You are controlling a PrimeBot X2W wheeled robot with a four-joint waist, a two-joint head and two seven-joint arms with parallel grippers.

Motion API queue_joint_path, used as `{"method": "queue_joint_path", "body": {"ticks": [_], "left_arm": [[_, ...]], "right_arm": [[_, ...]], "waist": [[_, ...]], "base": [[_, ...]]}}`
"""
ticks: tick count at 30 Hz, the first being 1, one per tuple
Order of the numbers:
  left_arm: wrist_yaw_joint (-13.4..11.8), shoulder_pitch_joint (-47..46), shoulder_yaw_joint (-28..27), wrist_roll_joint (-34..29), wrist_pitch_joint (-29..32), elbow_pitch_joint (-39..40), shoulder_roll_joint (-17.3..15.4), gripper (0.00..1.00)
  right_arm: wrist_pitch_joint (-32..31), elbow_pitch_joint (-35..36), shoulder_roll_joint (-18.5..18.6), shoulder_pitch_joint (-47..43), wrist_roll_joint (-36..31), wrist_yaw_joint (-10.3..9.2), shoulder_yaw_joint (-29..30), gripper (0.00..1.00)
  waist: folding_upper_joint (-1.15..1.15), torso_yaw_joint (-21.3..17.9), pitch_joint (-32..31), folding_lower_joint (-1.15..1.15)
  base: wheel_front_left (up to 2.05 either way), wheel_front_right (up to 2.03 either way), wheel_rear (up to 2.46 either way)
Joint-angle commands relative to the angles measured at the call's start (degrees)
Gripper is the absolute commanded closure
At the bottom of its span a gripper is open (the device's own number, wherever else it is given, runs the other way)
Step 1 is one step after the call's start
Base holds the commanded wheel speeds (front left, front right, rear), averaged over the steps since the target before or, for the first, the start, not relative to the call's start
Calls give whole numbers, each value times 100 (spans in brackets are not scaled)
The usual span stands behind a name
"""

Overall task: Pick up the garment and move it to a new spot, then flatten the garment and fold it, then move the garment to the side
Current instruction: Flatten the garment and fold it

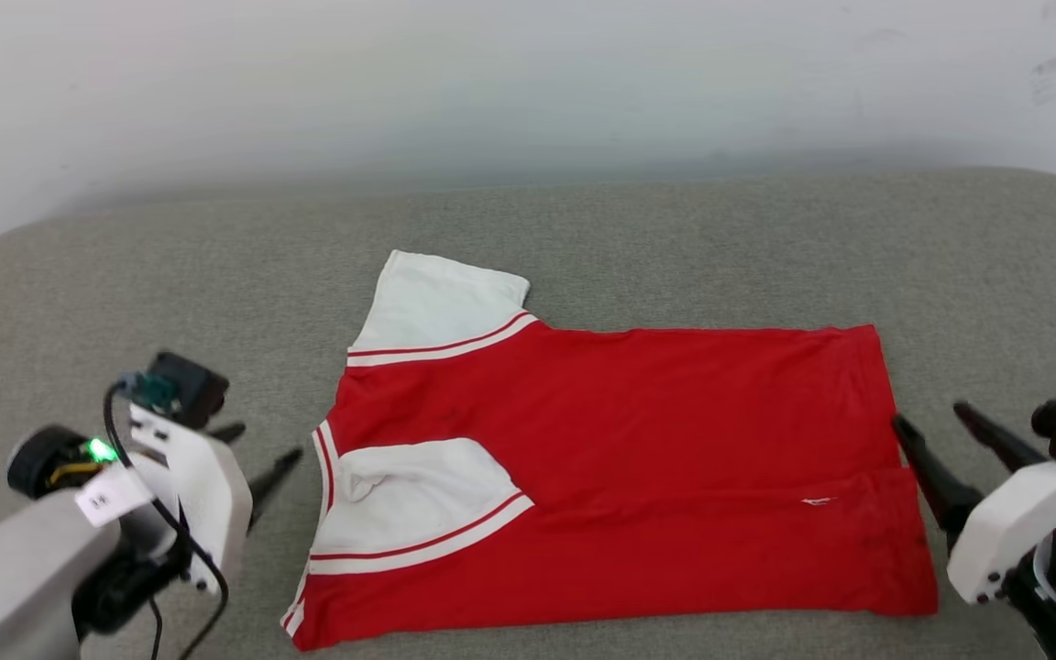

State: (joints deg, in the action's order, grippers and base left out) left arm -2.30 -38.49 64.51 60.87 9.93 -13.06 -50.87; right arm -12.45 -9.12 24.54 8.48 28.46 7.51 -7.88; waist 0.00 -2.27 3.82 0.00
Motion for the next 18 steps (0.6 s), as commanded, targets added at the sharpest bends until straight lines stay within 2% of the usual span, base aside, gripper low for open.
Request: {"method": "queue_joint_path", "body": {"ticks": [1,5,10,14,18], "left_arm": [[-22,-147,-75,1,-70,6,24,0],[0,-616,-336,-101,-229,-140,62,0],[189,-1317,-593,-27,-99,-522,266,0],[443,-1905,-739,158,305,-943,432,0],[626,-2456,-774,412,1029,-1462,586,0]], "right_arm": [[132,122,-136,103,-140,-5,86,0],[540,586,-544,122,-562,-5,402,0],[830,1181,-1039,62,-928,-5,643,0],[857,1647,-1294,26,-1195,-5,612,0],[818,1974,-1452,103,-1400,-5,547,0]], "waist": [[0,-68,45,0],[0,-205,242,0],[0,-388,628,0],[0,-589,1022,0],[0,-776,1392,0]], "base": [[0,0,0],[0,0,0],[0,0,0],[0,0,0],[0,0,0]]}}
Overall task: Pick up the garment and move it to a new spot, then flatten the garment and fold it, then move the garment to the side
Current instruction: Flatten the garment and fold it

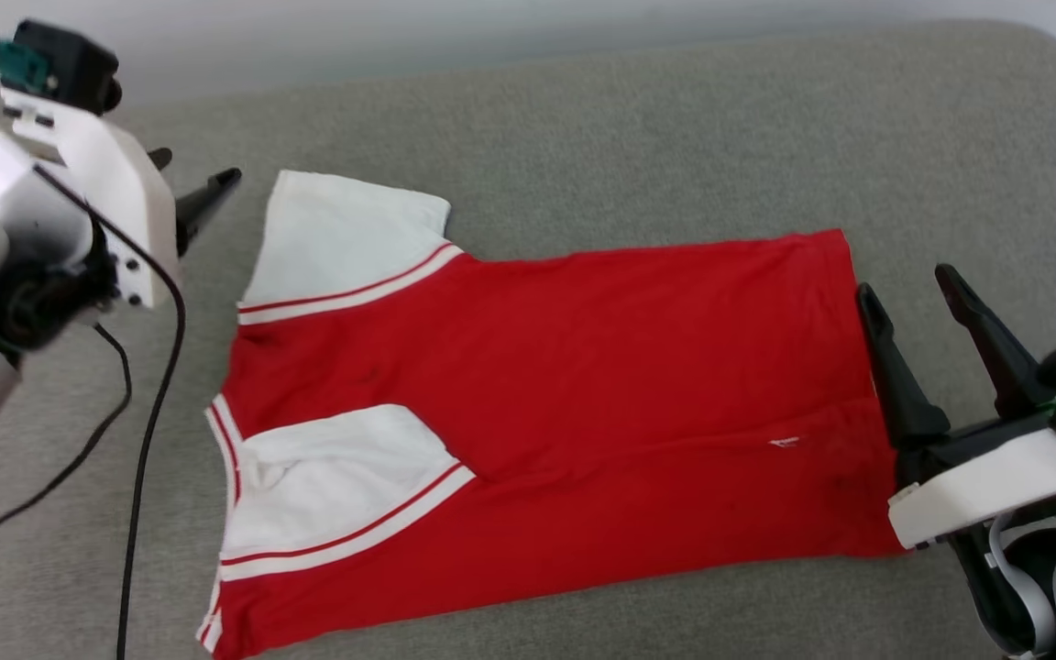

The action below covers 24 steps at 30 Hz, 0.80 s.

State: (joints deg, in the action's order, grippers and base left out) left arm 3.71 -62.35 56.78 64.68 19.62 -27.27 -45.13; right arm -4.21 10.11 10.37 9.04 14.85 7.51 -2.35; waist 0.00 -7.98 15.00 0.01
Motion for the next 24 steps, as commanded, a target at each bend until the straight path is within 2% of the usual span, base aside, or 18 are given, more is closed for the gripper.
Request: {"method": "queue_joint_path", "body": {"ticks": [1,6,12,16,24], "left_arm": [[56,-222,14,78,309,-158,33,0],[168,-873,72,342,1417,-677,183,0],[235,-1500,177,354,2267,-1097,269,0],[271,-1773,311,225,2542,-1319,316,0],[325,-1855,439,173,2686,-1691,444,0]], "right_arm": [[-7,113,-70,86,-78,-5,-37,0],[-28,319,-218,216,-214,-5,-113,0],[-40,417,-325,396,-288,-5,-190,0],[-27,413,-356,508,-343,-5,-266,0],[25,334,-383,694,-347,-5,-340,0]], "waist": [[0,-249,371,-1],[0,-428,828,-1],[0,-579,1329,-1],[0,-637,1581,-1],[0,-725,1816,-1]], "base": [[0,0,0],[0,0,0],[0,0,0],[0,0,0],[0,0,0]]}}
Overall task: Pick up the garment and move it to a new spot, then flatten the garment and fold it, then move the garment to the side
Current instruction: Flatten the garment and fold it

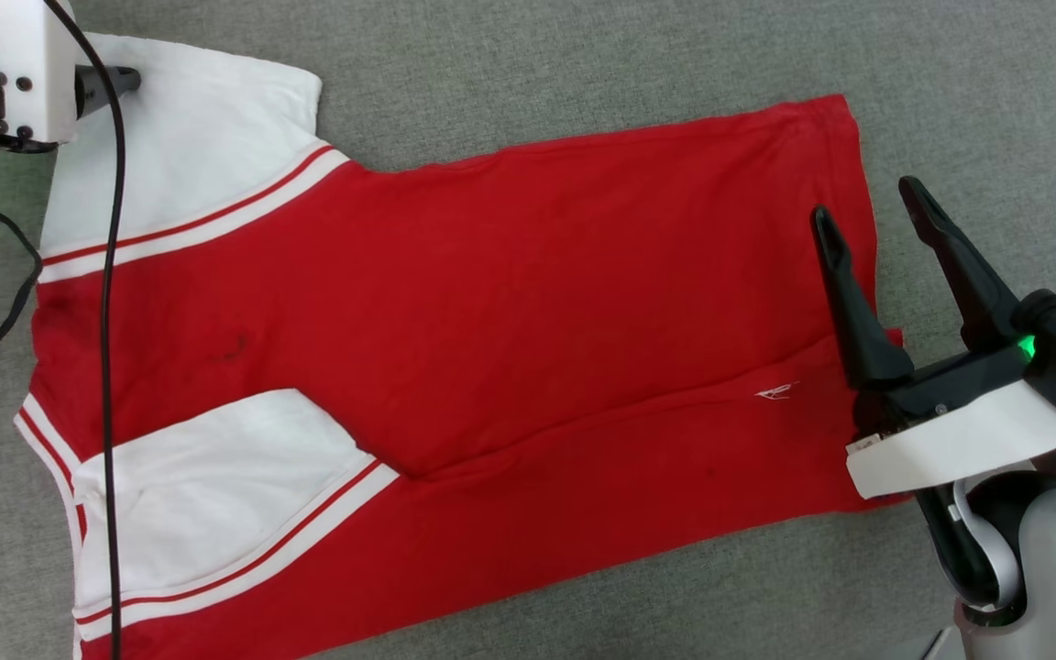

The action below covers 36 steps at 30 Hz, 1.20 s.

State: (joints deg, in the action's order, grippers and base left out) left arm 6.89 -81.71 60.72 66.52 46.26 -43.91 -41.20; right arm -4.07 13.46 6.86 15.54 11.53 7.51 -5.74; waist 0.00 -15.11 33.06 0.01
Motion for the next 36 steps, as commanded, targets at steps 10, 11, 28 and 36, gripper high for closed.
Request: {"method": "queue_joint_path", "body": {"ticks": [10,11,28,36], "left_arm": [[50,267,396,-205,-139,-43,-12,100],[52,240,407,-223,-229,0,-5,100],[57,355,983,-403,-1688,1557,14,100],[58,226,1107,-493,-1956,2109,29,100]], "right_arm": [[15,-178,84,224,109,-5,150,0],[-8,-182,137,275,122,-5,194,0],[-3898,-1280,2377,1887,1467,-5,-460,0],[-5000,-2165,2488,2621,1708,-5,-712,0]], "waist": [[0,48,-135,-1],[0,78,-181,-1],[0,823,-816,-1],[0,1142,-681,-1]], "base": [[0,0,0],[0,0,0],[0,0,0],[0,0,0]]}}
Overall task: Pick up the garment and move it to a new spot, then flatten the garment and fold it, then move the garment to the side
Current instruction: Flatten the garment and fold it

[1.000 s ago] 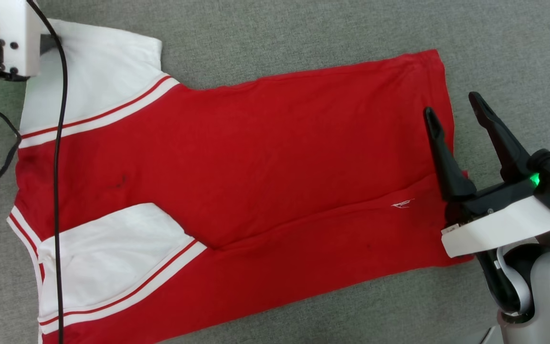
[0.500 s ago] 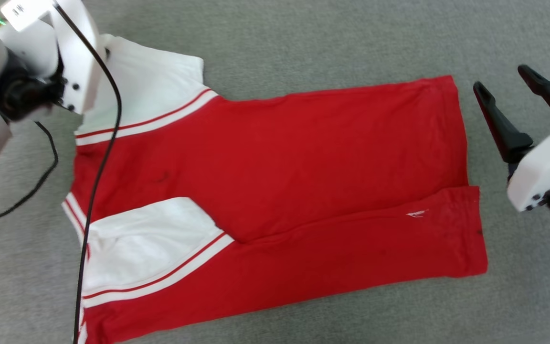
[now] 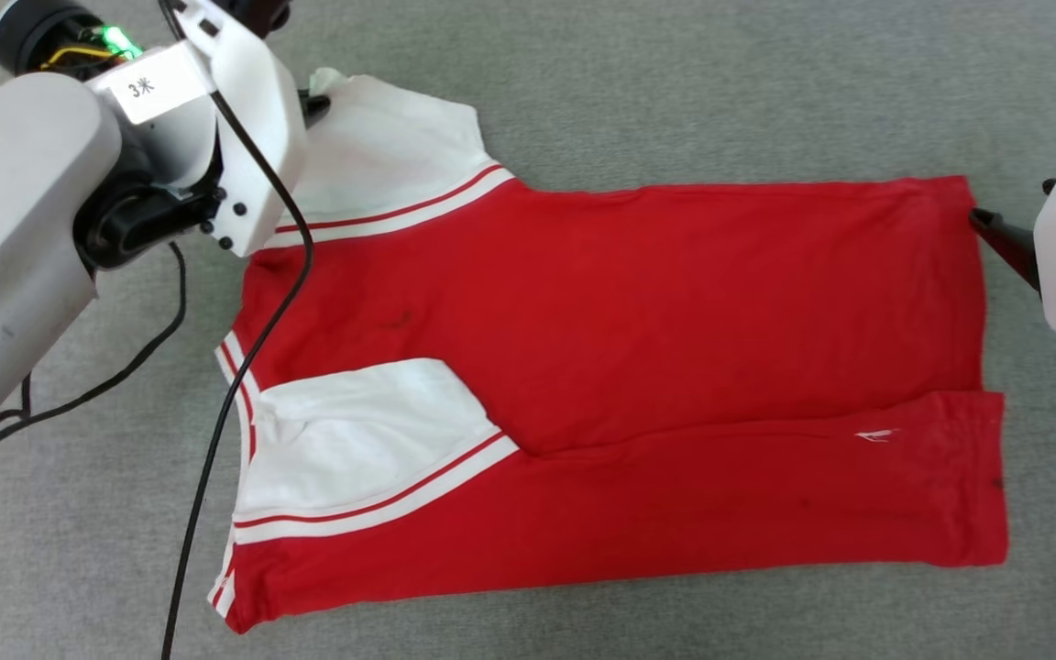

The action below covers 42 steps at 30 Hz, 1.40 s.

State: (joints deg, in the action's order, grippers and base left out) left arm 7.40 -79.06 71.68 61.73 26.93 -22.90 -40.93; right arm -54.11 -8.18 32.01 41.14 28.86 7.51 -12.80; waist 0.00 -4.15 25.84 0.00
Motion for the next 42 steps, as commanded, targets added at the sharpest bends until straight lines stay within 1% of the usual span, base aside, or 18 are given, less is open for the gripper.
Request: {"method": "queue_joint_path", "body": {"ticks": [1,6,9,11,13,17,18,19,23,28,30,34,36,39,42], "left_arm": [[7,-68,18,-26,-58,51,-3,100],[7,-167,56,-115,-186,242,-7,100],[8,-241,67,-124,-243,328,-13,100],[8,-254,76,-143,-281,357,-11,100],[7,-251,92,-152,-308,369,-16,100],[8,-243,105,-133,-356,366,-59,100],[8,-234,110,-129,-364,358,-73,100],[8,-218,114,-122,-374,351,-86,100],[7,-160,120,-109,-445,305,-131,100],[7,-10,130,-110,-596,230,-158,100],[7,131,137,-68,-676,258,-198,100],[-6,458,138,-23,-874,340,-309,100],[-31,561,139,3,-926,366,-341,100],[-105,852,142,39,-1064,499,-455,100],[-235,1194,146,77,-1180,697,-572,100]], "right_arm": [[-28,-137,-61,139,-29,-5,-1,0],[55,-760,-198,446,-218,-5,-118,0],[219,-1125,-324,565,-290,-6,-135,0],[333,-1444,-512,566,-196,-5,-10,0],[385,-1649,-516,479,-325,-4,-224,0],[414,-1988,-507,320,-233,-4,-511,0],[490,-2026,-465,327,-252,-4,-553,62],[551,-2061,-449,351,-242,-4,-587,100],[964,-2088,-317,523,-201,-7,-628,100],[1635,-2011,-202,641,-103,-8,-668,100],[1852,-1964,-162,556,-53,-8,-779,100],[2361,-1862,-55,320,65,-7,-802,100],[2464,-1847,-47,234,100,-7,-813,100],[2720,-1748,16,-30,169,-7,-848,100],[2934,-1649,40,-342,249,-7,-816,100]], "waist": [[0,81,70,0],[0,239,225,0],[0,301,317,0],[0,340,375,0],[0,366,410,0],[0,368,438,0],[0,362,436,0],[0,349,425,0],[0,295,326,0],[0,267,51,0],[0,249,-90,0],[0,258,-411,0],[0,256,-491,0],[0,260,-714,0],[0,269,-924,0]], "base": [[0,0,0],[0,0,0],[0,0,0],[0,0,0],[0,0,0],[0,0,0],[0,0,0],[0,0,0],[0,0,0],[0,0,0],[0,0,0],[0,0,0],[0,0,0],[0,0,0],[0,0,0]]}}
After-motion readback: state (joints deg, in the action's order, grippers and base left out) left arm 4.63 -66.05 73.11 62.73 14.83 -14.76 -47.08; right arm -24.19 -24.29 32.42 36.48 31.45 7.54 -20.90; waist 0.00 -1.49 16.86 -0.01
